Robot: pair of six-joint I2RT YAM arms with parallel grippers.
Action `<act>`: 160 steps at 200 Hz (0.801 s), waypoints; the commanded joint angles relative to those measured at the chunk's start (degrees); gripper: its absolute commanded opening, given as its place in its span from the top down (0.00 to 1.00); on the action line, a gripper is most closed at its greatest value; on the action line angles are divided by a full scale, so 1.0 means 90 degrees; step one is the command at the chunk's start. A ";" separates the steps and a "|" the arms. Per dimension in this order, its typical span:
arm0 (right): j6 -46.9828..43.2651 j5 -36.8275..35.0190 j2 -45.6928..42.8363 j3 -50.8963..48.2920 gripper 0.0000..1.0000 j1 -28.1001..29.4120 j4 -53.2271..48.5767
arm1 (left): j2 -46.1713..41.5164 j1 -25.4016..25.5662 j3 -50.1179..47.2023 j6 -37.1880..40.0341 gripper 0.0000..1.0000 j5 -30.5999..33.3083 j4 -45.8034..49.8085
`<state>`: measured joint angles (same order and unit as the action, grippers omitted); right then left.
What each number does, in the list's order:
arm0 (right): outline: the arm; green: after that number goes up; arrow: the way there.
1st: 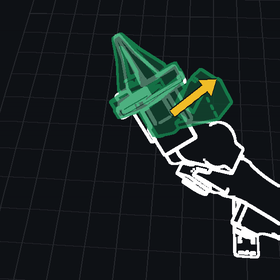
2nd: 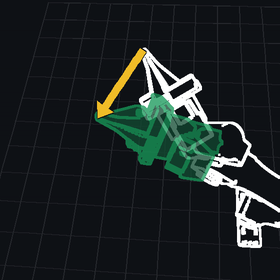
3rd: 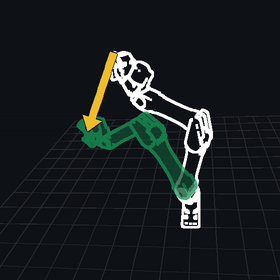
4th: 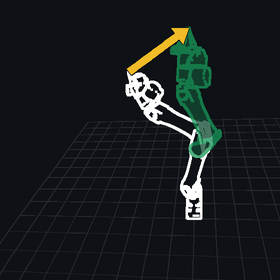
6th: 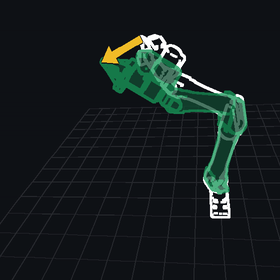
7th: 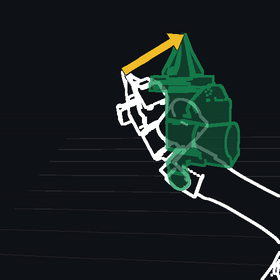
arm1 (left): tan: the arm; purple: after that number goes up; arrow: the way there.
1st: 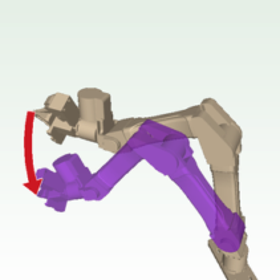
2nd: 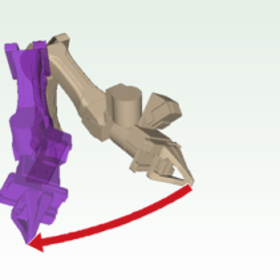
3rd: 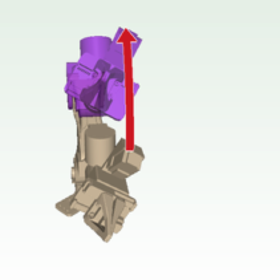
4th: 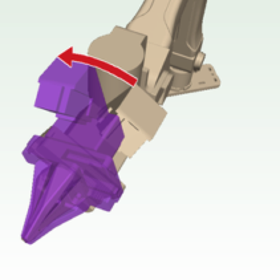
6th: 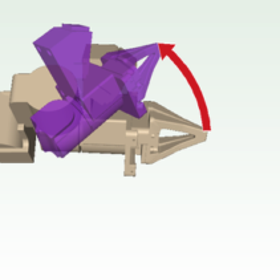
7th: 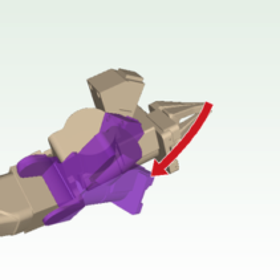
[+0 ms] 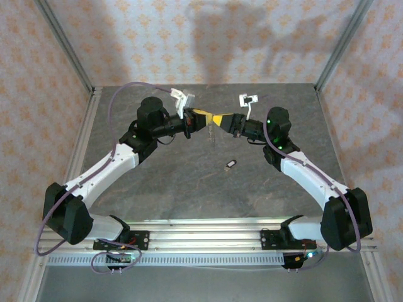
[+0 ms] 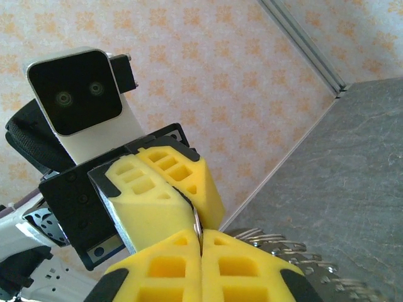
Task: Put the keys on the keyring
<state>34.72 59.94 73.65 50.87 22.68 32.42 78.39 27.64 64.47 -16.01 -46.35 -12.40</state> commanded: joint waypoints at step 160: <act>0.1197 -0.1856 0.0055 -0.0487 1.00 0.0390 0.2738 | -0.0914 0.0187 -0.1419 -0.2988 0.43 0.2799 -0.2360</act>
<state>43.86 45.78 73.76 46.68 25.12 48.12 69.06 27.97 52.47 -39.35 -21.28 -26.87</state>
